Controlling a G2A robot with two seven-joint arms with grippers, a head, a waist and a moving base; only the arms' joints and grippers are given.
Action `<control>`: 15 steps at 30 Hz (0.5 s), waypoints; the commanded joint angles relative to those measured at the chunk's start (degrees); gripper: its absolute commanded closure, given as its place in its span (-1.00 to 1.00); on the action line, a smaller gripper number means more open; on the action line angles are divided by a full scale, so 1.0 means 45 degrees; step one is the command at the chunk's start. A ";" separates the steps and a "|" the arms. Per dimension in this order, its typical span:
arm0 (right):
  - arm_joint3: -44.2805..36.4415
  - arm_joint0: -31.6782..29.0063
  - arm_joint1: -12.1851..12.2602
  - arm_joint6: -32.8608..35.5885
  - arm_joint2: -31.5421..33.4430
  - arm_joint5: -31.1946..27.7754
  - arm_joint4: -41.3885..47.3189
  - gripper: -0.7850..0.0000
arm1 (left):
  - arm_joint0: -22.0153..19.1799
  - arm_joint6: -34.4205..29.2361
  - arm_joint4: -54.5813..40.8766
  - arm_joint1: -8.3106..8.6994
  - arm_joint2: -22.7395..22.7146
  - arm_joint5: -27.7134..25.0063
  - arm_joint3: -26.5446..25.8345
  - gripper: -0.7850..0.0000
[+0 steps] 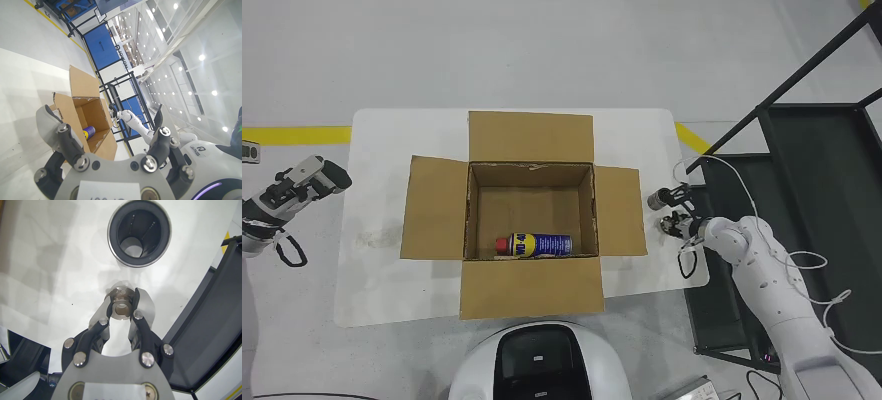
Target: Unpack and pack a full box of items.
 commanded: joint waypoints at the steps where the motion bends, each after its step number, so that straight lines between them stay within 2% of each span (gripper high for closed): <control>1: -0.0318 -0.0189 0.0059 0.0083 0.0221 0.0006 0.0065 1.00 | 0.0000 0.0000 0.0000 0.0000 0.0000 0.0000 0.0000 -1.00; 7: -0.1764 -0.0939 0.0314 0.0661 0.1191 -0.0068 0.0213 1.00 | 0.0000 0.0000 0.0000 0.0000 0.0000 0.0000 0.0000 -1.00; 15: -0.5076 -0.2503 0.0643 0.1800 0.2794 -0.0222 0.0747 1.00 | 0.0000 0.0000 0.0000 0.0000 0.0000 0.0000 0.0000 -1.00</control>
